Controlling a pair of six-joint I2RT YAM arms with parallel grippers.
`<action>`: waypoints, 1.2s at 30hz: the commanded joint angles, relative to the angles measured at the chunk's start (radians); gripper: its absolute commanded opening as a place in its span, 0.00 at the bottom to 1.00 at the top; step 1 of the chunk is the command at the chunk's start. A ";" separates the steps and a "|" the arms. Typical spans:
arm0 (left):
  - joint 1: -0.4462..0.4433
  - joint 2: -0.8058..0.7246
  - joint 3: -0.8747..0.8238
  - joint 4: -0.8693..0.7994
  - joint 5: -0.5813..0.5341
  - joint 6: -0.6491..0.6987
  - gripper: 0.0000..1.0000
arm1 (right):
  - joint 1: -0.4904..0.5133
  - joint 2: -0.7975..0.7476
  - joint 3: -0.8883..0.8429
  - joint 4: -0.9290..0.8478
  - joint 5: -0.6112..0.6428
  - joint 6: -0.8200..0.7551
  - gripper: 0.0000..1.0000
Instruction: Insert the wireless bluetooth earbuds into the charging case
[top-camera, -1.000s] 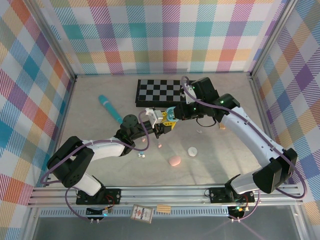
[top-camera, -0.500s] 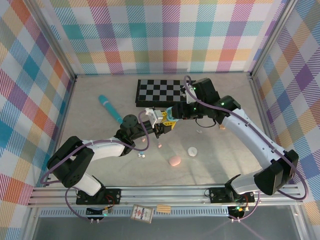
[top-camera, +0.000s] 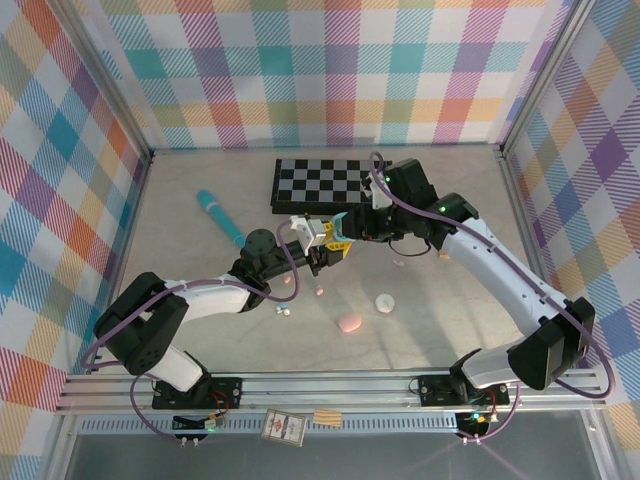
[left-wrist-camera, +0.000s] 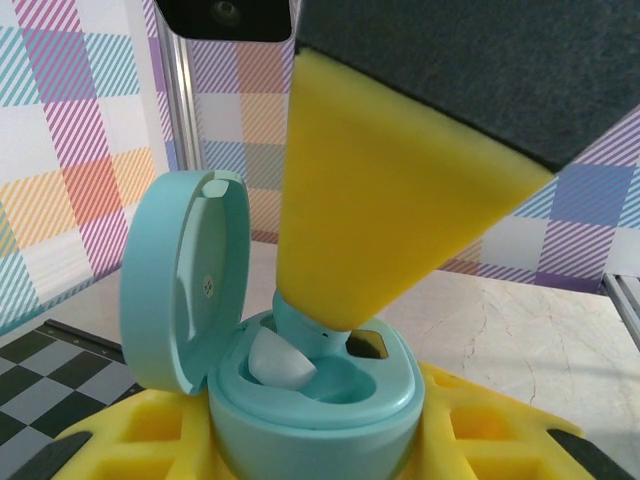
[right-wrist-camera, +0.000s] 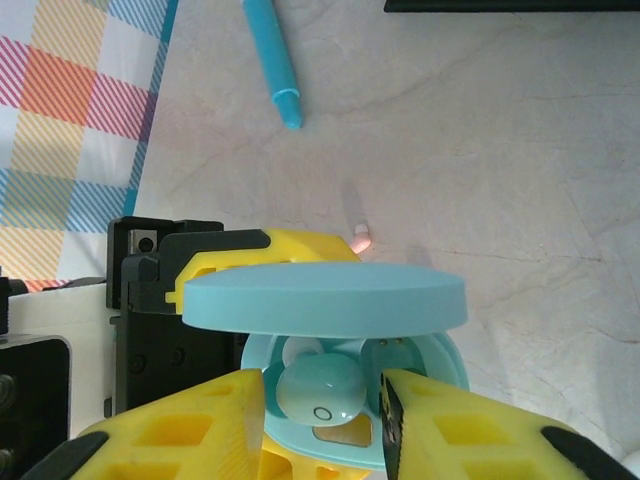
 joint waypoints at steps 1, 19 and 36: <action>-0.001 0.001 0.029 0.053 0.013 0.004 0.26 | 0.001 0.019 -0.006 0.001 0.016 0.038 0.34; -0.001 -0.004 0.017 0.052 0.013 0.006 0.26 | 0.000 -0.013 -0.007 0.009 0.030 -0.011 0.23; 0.000 -0.001 0.030 0.040 0.057 -0.004 0.26 | 0.000 -0.019 0.014 -0.054 -0.054 -0.114 0.25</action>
